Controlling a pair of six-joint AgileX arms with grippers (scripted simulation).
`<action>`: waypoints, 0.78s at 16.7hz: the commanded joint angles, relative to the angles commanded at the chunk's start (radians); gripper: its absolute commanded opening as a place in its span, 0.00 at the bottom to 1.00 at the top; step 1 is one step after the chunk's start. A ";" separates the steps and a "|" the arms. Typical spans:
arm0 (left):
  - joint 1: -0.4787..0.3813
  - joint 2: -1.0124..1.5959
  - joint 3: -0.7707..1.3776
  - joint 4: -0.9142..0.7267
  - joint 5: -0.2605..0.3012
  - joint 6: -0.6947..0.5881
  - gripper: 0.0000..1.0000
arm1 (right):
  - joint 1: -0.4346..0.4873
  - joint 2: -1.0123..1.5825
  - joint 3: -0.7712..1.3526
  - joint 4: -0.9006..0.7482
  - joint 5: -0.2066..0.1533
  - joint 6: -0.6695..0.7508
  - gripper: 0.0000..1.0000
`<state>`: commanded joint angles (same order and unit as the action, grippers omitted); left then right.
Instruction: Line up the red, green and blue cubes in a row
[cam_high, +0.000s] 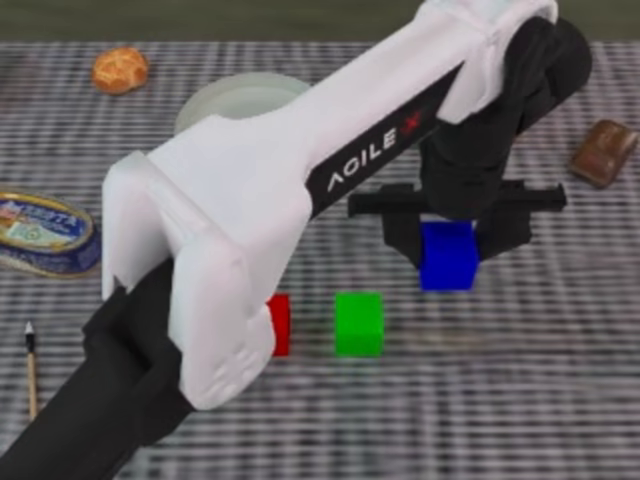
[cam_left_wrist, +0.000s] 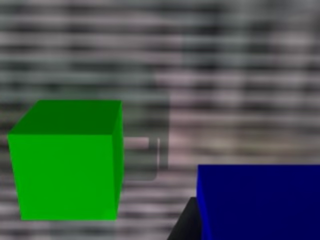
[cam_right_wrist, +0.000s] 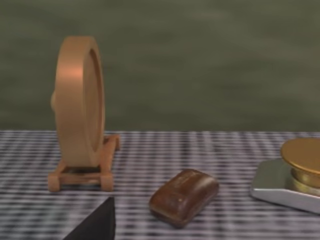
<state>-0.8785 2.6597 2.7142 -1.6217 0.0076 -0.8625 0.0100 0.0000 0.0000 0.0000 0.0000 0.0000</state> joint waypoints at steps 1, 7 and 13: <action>0.000 0.000 0.000 0.000 0.000 0.000 0.00 | 0.000 0.000 0.000 0.000 0.000 0.000 1.00; 0.007 -0.030 -0.118 0.100 -0.001 -0.001 0.00 | 0.000 0.000 0.000 0.000 0.000 0.000 1.00; 0.000 -0.083 -0.412 0.321 -0.001 -0.003 0.00 | 0.000 0.000 0.000 0.000 0.000 0.000 1.00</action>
<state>-0.8782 2.5769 2.3026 -1.3009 0.0065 -0.8652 0.0100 0.0000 0.0000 0.0000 0.0000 0.0000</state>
